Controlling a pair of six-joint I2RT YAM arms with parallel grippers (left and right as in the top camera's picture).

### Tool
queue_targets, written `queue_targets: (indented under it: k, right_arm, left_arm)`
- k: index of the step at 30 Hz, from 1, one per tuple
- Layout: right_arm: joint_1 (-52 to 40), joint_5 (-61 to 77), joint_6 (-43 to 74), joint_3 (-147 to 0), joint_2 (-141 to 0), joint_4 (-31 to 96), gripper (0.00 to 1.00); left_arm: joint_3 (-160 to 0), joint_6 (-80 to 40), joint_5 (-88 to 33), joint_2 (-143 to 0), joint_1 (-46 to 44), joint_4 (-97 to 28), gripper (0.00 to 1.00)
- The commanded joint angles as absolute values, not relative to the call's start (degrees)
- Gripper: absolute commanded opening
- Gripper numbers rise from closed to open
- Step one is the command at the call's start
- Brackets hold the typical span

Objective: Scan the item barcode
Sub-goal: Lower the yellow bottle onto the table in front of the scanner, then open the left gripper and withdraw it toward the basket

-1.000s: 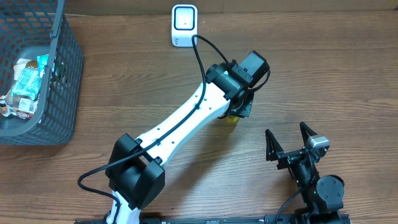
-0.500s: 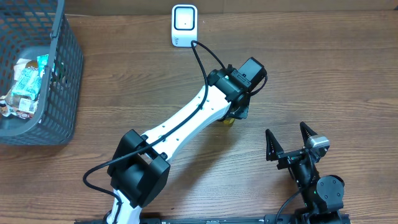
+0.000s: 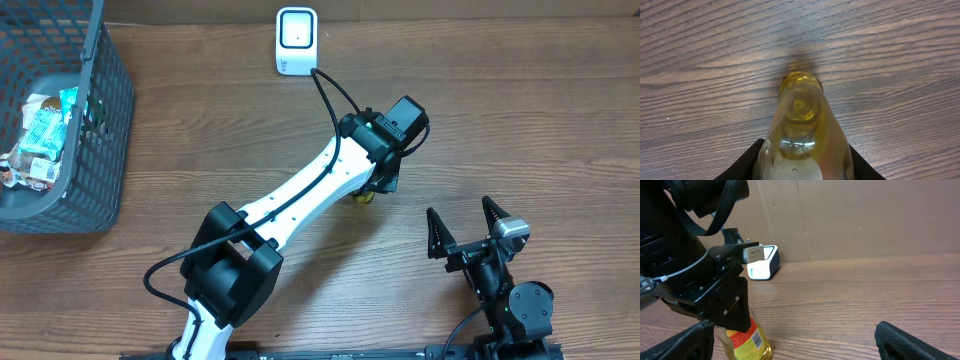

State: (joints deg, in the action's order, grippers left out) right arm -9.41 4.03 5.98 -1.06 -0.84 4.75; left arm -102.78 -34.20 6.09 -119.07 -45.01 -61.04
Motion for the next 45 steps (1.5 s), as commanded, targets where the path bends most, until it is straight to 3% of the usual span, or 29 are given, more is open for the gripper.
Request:
queue_targets:
  k: [1,4,13,19,26,45]
  right_arm:
    - [-9.23,3.51,5.78,-0.45,-0.16,4.58,1.00]
    - [-9.23,3.51,5.78,-0.47,-0.16,4.60,1.00]
    - [-9.23,3.51,5.78,-0.47,-0.16,4.60,1.00]
    - [-9.26,3.51,5.78,-0.45,-0.16,4.58,1.00]
    - [-9.23,3.51,5.78,-0.45,-0.16,4.60,1.00]
    - [-9.23,3.51,5.78,-0.47,-0.16,4.60,1.00]
  left_arm:
    - [-102.78,-34.74,6.81,-120.33,-45.04,-61.28,0.28]
    - [-102.78,-34.72,6.37,-120.33,-45.04,-61.28,0.36]
    - [-102.78,-34.72,5.93,-120.33,-45.04,-61.45,0.77]
    - [-104.09,-33.04,6.00,-120.16,-44.93,-62.43,0.95]
    - [-113.60,-30.81,6.63,-120.14,-43.68,-68.45,1.00]
    - [-149.32,-23.88,9.63,-120.09,-31.97,-88.01,1.00]
